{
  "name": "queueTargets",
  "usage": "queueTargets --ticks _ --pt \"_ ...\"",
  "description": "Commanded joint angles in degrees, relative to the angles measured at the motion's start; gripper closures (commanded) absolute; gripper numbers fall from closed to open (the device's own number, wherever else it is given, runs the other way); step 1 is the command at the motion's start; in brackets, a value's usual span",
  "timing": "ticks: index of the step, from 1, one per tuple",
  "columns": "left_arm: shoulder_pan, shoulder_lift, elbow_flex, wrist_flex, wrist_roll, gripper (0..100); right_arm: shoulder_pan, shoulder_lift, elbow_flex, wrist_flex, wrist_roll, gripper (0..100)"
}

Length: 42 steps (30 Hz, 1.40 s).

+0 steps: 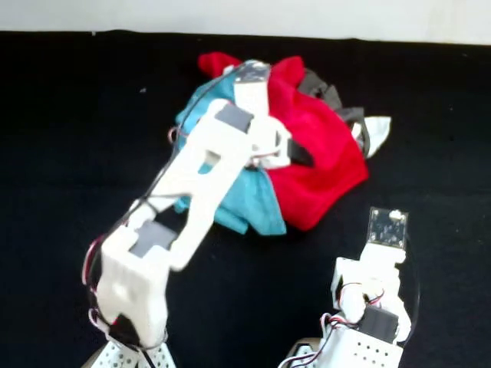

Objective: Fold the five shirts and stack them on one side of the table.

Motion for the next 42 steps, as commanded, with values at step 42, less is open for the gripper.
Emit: queueTargets --ticks 42 --pt "-86.1 -5.1 -29.8 31.9 -30.3 99 -0.5 0.1 7.3 0.3 -0.3 98.2"
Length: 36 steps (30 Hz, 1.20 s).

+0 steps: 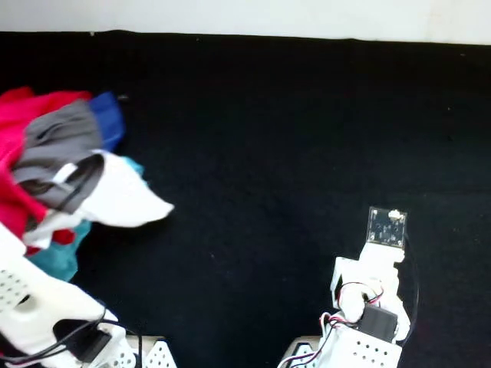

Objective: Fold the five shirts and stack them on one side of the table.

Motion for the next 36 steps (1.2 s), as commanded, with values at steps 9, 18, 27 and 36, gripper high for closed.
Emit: queueTargets --ticks 9,18,27,36 --pt "-3.8 -5.6 -2.7 0.3 -0.4 79 -0.5 0.1 7.3 0.7 -0.3 98.2" --pt "7.3 -10.0 -13.1 0.4 -0.4 79 -0.3 0.1 6.8 -3.8 -0.3 98.2" --pt "30.8 -32.4 16.5 0.2 -0.5 78 -0.3 0.1 5.2 -10.0 11.5 81.3" --pt "34.7 -33.0 45.9 -16.4 -0.4 78 -0.2 0.7 -6.9 -8.0 11.9 77.1"
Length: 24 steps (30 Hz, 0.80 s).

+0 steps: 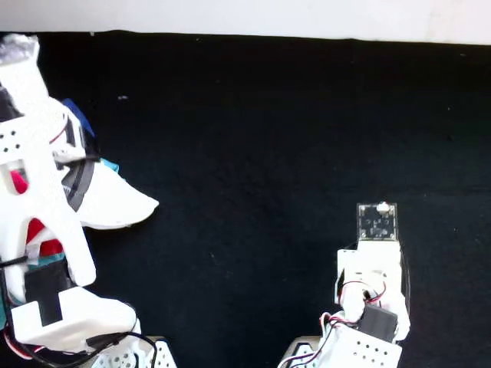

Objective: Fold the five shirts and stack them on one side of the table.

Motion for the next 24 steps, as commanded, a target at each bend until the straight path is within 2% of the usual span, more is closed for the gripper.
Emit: queueTargets --ticks 1,5,9,11,13,14,18,21,24 --pt "0.1 -2.3 7.3 -7.9 -0.4 78 -0.5 0.3 -7.8 2.3 0.8 77.1" --pt "-0.5 -2.3 12.9 -14.7 -0.4 78 -0.6 0.4 -17.9 7.3 0.9 77.1" --pt "-2.2 -2.3 14.2 -17.1 -0.5 80 -0.6 0.4 -25.1 10.1 0.9 77.1" --pt "-3.6 -2.3 14.0 -18.0 -0.5 87 -0.6 0.4 -27.6 9.9 0.6 77.1" --pt "-5.5 -2.3 13.9 -19.4 -0.6 99 -0.6 0.4 -29.7 9.9 0.5 77.1" --pt "-6.4 -2.3 13.4 -19.4 -1.3 99 -0.6 0.4 -30.5 9.9 0.5 77.1" --pt "-8.6 -2.9 9.5 -16.5 -1.9 99 -0.6 0.5 -32.2 9.5 0.4 77.1" --pt "-8.7 -3.5 1.8 -9.8 -1.9 99 -1.5 2.9 -34.1 8.9 -2.5 77.1" --pt "-6.5 -3.8 -6.8 -2.6 -1.9 99 -3.5 11.6 -39.7 8.8 -5.2 77.1"
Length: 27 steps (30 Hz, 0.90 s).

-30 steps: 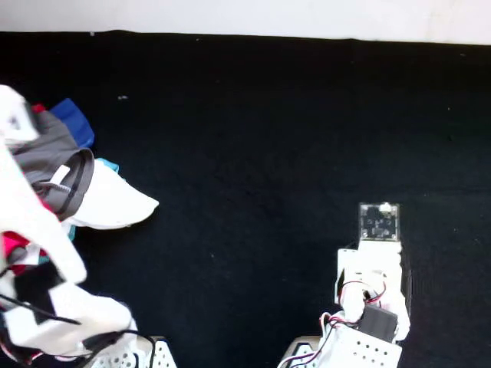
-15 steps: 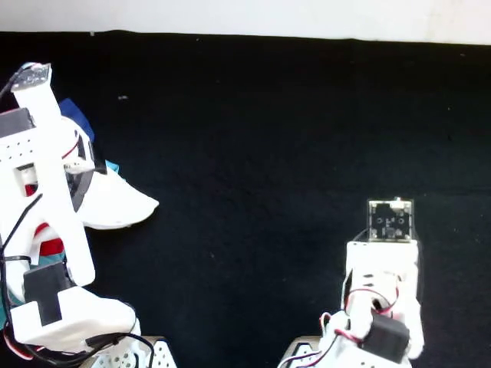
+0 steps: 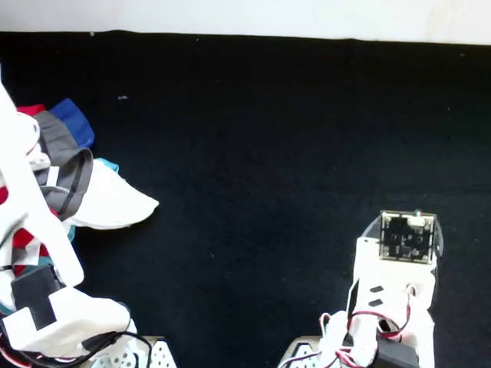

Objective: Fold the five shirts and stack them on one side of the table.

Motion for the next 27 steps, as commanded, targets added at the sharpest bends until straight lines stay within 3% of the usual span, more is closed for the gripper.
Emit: queueTargets --ticks 1,5,10,16,27 --pt "3.0 -3.3 -11.6 8.5 -0.4 99 -2.4 10.7 -9.1 -0.7 -4.0 77.1" --pt "9.4 -3.3 -21.0 14.9 -0.4 99 -2.9 26.1 -21.8 2.2 -7.0 77.1" --pt "12.3 -2.5 -22.5 15.2 -0.6 98 -2.9 38.3 -32.6 9.3 -7.0 77.1" --pt "7.7 5.1 -13.4 10.5 -0.4 77 -2.9 40.7 -34.0 14.6 -6.6 77.1" --pt "1.3 19.8 -12.9 0.8 -0.4 75 -3.0 41.1 -29.8 15.6 -6.5 77.1"
